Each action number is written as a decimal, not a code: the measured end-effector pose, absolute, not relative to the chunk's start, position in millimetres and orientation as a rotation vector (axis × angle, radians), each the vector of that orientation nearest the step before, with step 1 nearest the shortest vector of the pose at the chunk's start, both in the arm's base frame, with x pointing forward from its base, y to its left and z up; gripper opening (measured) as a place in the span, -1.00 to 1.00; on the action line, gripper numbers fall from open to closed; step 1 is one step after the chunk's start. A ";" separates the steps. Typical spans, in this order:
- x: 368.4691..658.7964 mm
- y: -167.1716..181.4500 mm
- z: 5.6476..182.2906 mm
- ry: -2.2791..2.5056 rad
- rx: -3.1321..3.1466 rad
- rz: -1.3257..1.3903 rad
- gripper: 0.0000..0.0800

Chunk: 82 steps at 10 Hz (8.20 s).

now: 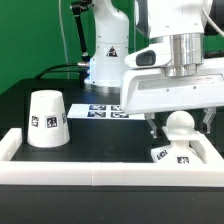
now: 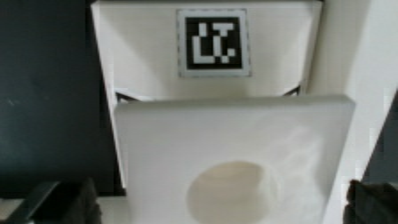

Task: Assemble lamp

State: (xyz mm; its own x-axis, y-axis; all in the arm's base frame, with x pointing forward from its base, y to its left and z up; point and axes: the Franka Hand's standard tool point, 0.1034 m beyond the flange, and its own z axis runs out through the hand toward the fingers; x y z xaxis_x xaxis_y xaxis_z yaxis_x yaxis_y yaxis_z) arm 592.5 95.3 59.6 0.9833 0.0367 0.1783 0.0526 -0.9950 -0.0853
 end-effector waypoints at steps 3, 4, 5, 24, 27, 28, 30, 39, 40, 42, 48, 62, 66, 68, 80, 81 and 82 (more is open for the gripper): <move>558.5 89.6 74.5 0.050 -3.043 -0.241 0.75; 547.0 89.5 76.5 0.097 -3.041 -0.229 0.75; 535.5 92.2 78.1 0.152 -3.038 -0.212 0.75; 489.8 109.2 56.6 0.328 -2.802 1.148 0.75; 491.4 120.9 51.2 0.312 -2.818 1.124 0.75; 490.4 121.9 50.6 0.309 -2.819 1.127 0.75; 490.5 121.2 50.4 0.310 -2.818 1.127 0.75; 466.4 133.7 22.6 0.339 -2.846 1.084 0.75; 464.5 134.5 21.3 0.338 -2.846 1.087 0.75; 460.1 135.1 17.1 0.337 -2.849 1.086 0.75; 451.5 136.5 6.8 0.338 -2.854 1.080 0.75; 508.5 96.0 64.6 0.250 -2.808 1.003 0.44; 519.4 88.7 75.2 0.195 -2.940 0.576 0.44; 524.1 86.7 93.1 0.192 -2.975 0.375 0.44; 549.3 94.4 123.1 -0.038 -2.998 -0.591 0.44; 548.9 94.2 122.4 -0.038 -2.999 -0.589 0.44; 548.9 94.2 122.4 -0.038 -2.999 -0.589 0.44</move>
Offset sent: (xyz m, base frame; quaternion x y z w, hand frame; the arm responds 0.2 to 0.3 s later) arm -0.0482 -0.0054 0.0135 -0.0043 -0.0083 0.1024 0.9947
